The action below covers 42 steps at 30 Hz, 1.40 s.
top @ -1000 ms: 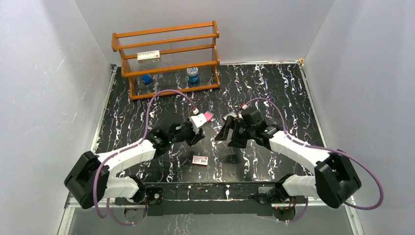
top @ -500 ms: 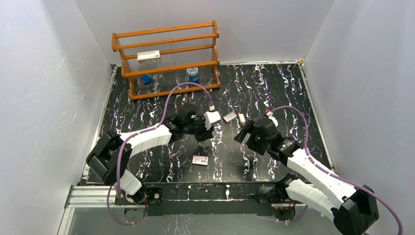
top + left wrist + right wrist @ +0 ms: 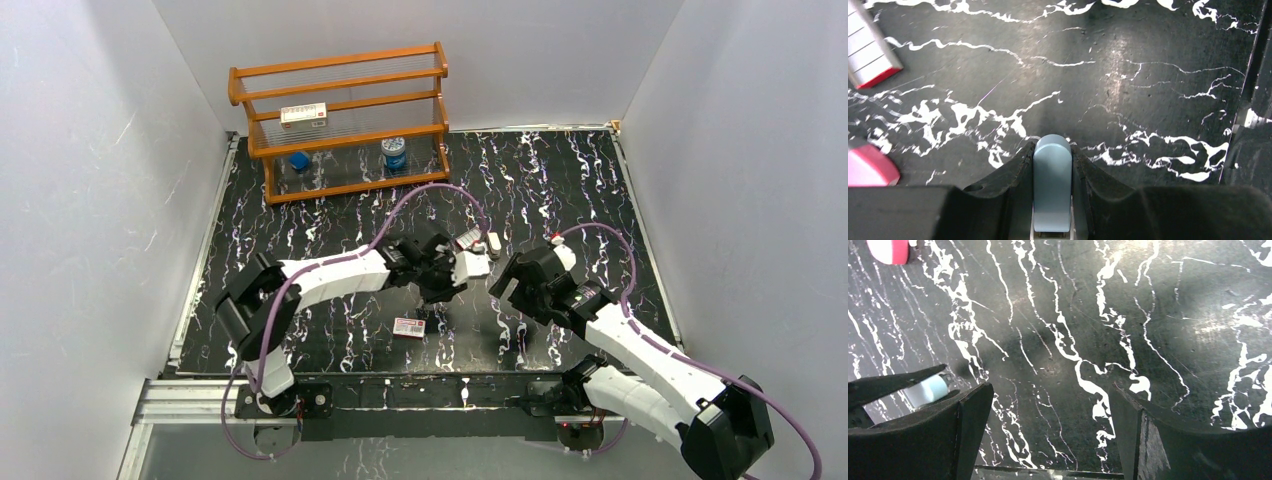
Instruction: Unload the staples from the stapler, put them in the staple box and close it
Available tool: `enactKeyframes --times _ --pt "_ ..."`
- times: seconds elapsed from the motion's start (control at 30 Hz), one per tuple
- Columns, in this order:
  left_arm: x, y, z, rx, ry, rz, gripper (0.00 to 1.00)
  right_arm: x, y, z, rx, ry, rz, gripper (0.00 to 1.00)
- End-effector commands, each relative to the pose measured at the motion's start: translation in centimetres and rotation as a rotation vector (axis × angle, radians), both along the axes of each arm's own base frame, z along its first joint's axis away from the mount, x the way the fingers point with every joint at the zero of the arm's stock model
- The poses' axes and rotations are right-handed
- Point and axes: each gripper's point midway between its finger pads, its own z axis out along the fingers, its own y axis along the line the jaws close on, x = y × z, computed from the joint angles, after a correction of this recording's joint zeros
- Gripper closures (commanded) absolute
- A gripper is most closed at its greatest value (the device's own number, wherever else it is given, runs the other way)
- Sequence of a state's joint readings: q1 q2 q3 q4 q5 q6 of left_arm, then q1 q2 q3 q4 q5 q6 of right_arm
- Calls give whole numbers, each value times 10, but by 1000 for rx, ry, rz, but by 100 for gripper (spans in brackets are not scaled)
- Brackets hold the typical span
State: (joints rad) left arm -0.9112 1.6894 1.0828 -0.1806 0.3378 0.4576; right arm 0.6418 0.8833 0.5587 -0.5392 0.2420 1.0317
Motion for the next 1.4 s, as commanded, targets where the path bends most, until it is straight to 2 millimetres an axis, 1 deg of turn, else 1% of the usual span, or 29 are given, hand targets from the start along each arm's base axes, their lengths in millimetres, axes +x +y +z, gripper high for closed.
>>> enactKeyframes --times 0.0,0.03,0.1,0.17,0.23,0.33,0.4,0.5,0.63,0.77,0.9,0.97,1.03,1.07,1.13,1.2,1.27,1.33,1.37 --pt "-9 -13 -11 95 -10 -24 100 2 -14 3 -40 -8 -78 5" --pt "-11 -19 -13 111 -13 -29 100 3 -15 4 -42 -10 -86 5" --pt "-15 -23 -22 151 -11 -24 100 2 -17 5 -45 -17 -93 5" --pt "-15 -23 -28 169 -10 -7 100 2 -19 7 -46 -23 -99 5" --pt "-12 -22 -24 159 -30 10 100 1 -22 8 -44 -29 -111 5" --pt "-5 -21 -6 101 -97 32 100 0 -24 7 -39 -35 -119 5" --pt "-4 -21 6 61 -124 38 100 0 -22 7 -23 -39 -123 5" --pt "-3 -13 16 46 -135 59 100 -1 -18 6 -2 -39 -111 5" --pt "-3 2 13 75 -114 94 100 -2 -14 4 8 -27 -97 5" --pt "-7 9 15 74 -119 80 100 -2 -11 3 14 -15 -84 5" --pt "-3 15 19 98 -137 78 100 -3 -8 2 15 -8 -71 5" --pt "0 20 14 134 -136 76 100 -3 -9 2 12 -7 -69 5" --pt "-1 16 7 160 -111 45 100 -4 -12 2 2 0 -80 5" --pt "-4 9 4 164 -83 18 100 -5 -15 3 -7 6 -101 5" --pt "-9 -8 -10 175 -9 -24 100 -4 -23 8 -25 1 -144 5" --pt "-11 -23 -18 175 34 -27 100 0 -27 18 -25 -28 -175 5" --pt "-10 -33 -15 134 41 -6 100 1 -31 26 -26 -53 -192 5" --pt "-6 -33 -5 86 11 19 100 0 -37 29 -24 -68 -220 5" --pt "-6 -28 -2 81 6 27 100 -1 -39 29 -23 -74 -231 5"
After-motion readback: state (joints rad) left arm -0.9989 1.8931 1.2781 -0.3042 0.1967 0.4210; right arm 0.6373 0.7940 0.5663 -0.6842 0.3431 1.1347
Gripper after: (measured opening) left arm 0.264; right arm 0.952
